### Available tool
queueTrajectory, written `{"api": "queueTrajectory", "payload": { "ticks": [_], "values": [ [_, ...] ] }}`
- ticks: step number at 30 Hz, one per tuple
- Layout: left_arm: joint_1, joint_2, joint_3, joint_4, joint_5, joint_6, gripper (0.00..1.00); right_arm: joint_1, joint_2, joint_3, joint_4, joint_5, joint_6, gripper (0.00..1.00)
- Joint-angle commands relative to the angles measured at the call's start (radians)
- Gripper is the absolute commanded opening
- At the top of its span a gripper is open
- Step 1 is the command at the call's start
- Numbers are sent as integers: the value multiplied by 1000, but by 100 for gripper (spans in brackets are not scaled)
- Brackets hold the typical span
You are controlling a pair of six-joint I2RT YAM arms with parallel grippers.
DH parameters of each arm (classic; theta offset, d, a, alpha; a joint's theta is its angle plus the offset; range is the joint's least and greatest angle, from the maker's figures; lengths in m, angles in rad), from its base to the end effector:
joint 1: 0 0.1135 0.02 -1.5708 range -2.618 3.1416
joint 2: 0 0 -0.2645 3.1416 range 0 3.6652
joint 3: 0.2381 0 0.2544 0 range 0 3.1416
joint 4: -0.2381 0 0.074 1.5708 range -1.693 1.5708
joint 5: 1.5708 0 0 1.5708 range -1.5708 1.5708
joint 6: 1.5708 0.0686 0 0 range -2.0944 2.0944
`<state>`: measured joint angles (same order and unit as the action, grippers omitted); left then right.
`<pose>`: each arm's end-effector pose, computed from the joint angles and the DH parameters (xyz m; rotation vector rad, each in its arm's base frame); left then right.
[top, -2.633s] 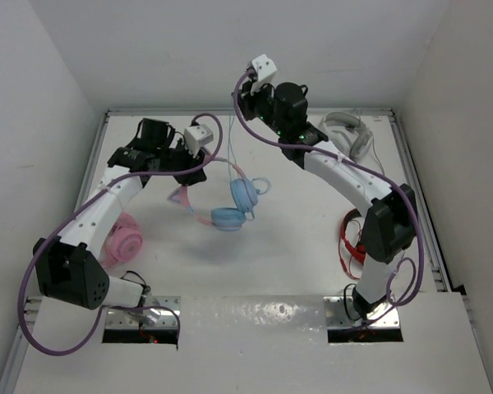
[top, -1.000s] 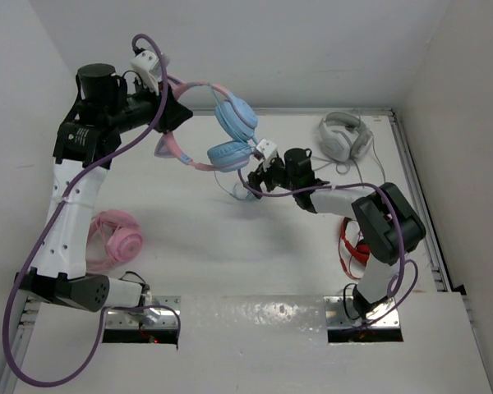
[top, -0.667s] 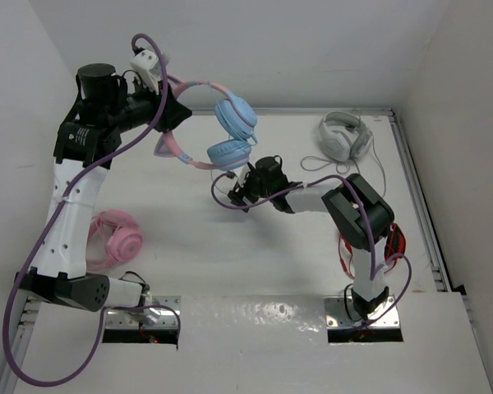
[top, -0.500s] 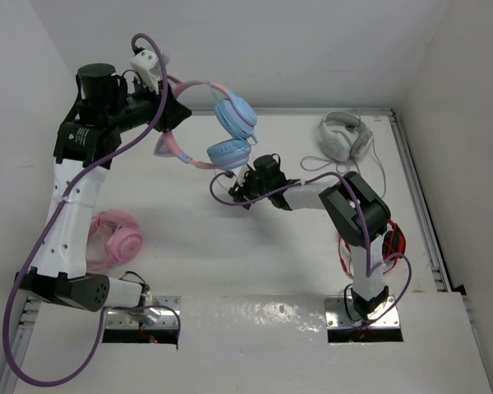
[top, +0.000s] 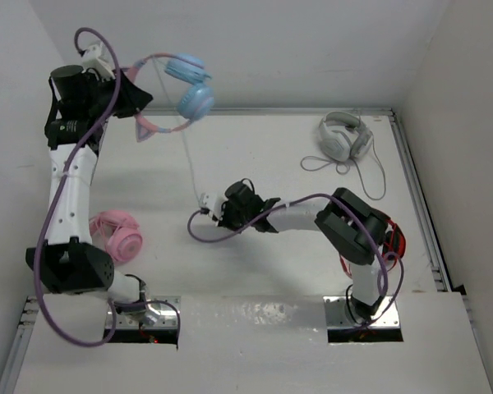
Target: Wrap the headphones
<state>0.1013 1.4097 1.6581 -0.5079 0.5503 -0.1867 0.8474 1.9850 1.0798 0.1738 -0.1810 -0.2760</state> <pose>0.3324 -0.0023 0.4595 0.1275 1.8225 -0.5622 0.2764 0.3317 0.1037 -1.3252 1.9281 0.4975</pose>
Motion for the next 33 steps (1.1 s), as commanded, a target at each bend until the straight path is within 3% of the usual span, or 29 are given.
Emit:
{"api": "queueTrajectory", "payload": {
  "ticks": [1, 7, 14, 20, 24, 33],
  "values": [
    [90, 78, -35, 218, -82, -221, 0, 87, -121, -26, -62, 17, -41, 0],
    [95, 172, -43, 285, -262, -218, 0, 206, -201, 11, -221, 35, -103, 0],
    [95, 216, -72, 365, -502, -105, 0, 245, -340, -38, -218, 40, -114, 0],
    [98, 251, -46, 362, -506, -63, 0, 245, -374, -57, -261, 156, -129, 0],
    [116, 270, 18, 312, -422, -53, 0, 228, -373, -115, -229, 258, -143, 0],
    [140, 248, 83, 281, -385, -56, 0, 140, -359, -167, -234, 273, -74, 0]
  ]
}}
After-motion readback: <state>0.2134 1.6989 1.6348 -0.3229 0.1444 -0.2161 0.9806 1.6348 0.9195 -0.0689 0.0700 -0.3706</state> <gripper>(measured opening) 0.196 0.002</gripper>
